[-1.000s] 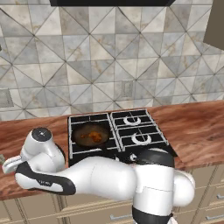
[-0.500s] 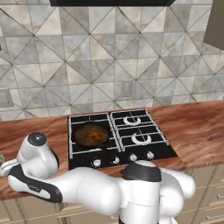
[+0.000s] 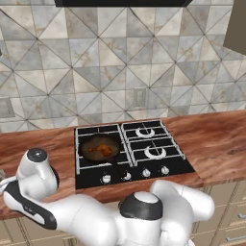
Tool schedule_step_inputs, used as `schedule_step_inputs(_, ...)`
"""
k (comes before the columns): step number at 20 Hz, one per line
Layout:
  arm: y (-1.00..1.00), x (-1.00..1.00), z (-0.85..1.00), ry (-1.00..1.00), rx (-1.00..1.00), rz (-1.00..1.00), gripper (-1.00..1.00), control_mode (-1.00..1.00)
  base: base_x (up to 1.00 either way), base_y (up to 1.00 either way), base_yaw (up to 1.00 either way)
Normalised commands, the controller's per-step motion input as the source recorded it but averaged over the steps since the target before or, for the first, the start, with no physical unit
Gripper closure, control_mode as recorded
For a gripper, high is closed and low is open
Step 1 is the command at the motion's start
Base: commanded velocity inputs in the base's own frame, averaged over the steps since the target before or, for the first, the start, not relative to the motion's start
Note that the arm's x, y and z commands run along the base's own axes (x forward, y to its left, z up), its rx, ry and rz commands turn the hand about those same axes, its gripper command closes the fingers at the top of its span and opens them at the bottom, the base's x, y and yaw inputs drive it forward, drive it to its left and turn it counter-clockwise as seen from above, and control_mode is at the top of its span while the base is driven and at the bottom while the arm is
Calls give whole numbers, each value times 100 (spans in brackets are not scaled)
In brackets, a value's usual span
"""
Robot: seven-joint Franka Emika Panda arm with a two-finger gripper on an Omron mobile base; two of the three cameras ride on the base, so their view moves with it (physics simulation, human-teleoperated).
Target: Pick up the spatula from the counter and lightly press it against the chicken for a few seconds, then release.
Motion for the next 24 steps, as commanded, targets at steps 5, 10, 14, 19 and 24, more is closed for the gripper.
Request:
schedule_step_inputs(5, 18, 13, -17, 2, 0, 0, -100, -100, 0, 0, 0)
schedule_step_inputs(10, 11, 14, -13, 1, 0, 0, -100, -100, 0, 0, 0)
schedule_step_inputs(14, 10, 16, -15, 1, 0, 0, -100, -100, 0, 0, 0)
schedule_step_inputs(19, 14, 16, -18, 2, 0, 0, -100, -100, 0, 0, 0)
schedule_step_inputs(24, 24, 19, -20, 3, -1, 0, -100, -100, 0, 0, 0)
